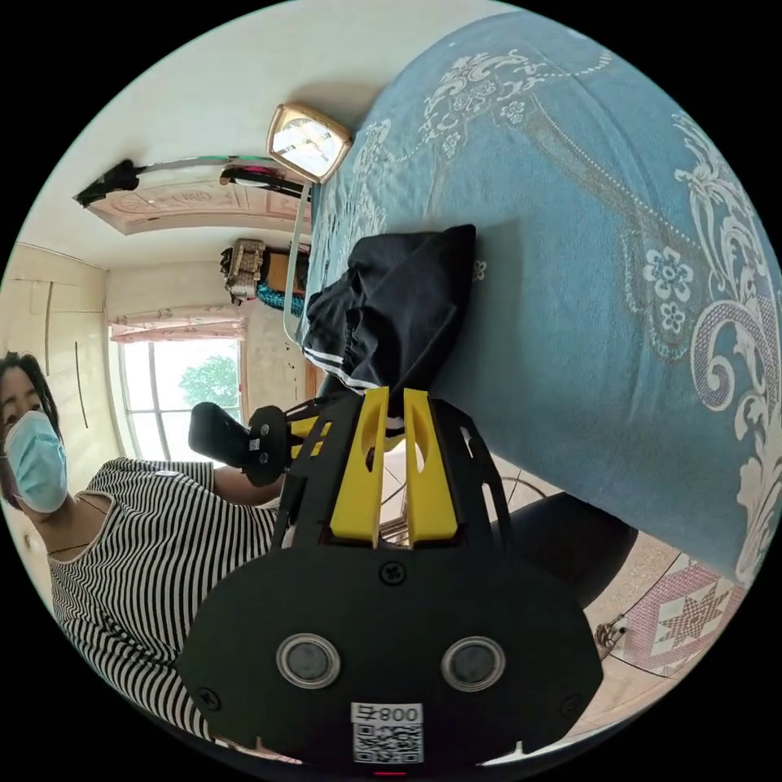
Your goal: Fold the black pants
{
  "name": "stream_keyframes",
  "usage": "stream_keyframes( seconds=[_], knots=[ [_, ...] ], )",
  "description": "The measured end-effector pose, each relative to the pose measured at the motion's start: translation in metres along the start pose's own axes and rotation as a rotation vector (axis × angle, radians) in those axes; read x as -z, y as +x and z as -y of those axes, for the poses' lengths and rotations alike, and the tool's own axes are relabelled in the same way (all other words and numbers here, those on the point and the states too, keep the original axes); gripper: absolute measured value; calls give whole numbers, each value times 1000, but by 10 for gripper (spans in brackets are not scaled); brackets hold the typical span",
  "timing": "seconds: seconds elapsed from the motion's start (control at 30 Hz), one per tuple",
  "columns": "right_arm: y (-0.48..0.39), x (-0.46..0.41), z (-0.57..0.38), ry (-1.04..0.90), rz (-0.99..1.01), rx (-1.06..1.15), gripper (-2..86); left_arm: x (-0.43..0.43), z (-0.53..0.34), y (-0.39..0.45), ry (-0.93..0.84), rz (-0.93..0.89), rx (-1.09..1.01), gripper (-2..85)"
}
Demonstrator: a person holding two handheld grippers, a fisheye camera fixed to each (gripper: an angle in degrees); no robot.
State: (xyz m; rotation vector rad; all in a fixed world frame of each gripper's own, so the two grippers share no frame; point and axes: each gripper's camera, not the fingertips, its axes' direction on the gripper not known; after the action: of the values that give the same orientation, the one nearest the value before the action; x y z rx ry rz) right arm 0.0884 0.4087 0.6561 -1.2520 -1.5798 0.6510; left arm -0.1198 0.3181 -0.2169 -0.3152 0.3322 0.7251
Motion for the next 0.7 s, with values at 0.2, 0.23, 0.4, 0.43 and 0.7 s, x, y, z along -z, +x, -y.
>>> stream_keyframes(
  seconds=[0.2,0.23,0.4,0.43,0.7],
  knots=[
    [25,12,47,81,37,-83,103,11,-13,9,20,5,-13,53],
    [28,8,56,70,33,-90,102,13,-16,10,23,2,-13,53],
    [37,-1,75,46,63,-140,74,18,-27,12,22,7,-25,52],
    [38,-1,76,47,74,-144,62,19,-30,11,21,9,-28,52],
    [24,34,61,144,129,-120,28,36,-41,8,62,-7,-65,46]
  ],
)
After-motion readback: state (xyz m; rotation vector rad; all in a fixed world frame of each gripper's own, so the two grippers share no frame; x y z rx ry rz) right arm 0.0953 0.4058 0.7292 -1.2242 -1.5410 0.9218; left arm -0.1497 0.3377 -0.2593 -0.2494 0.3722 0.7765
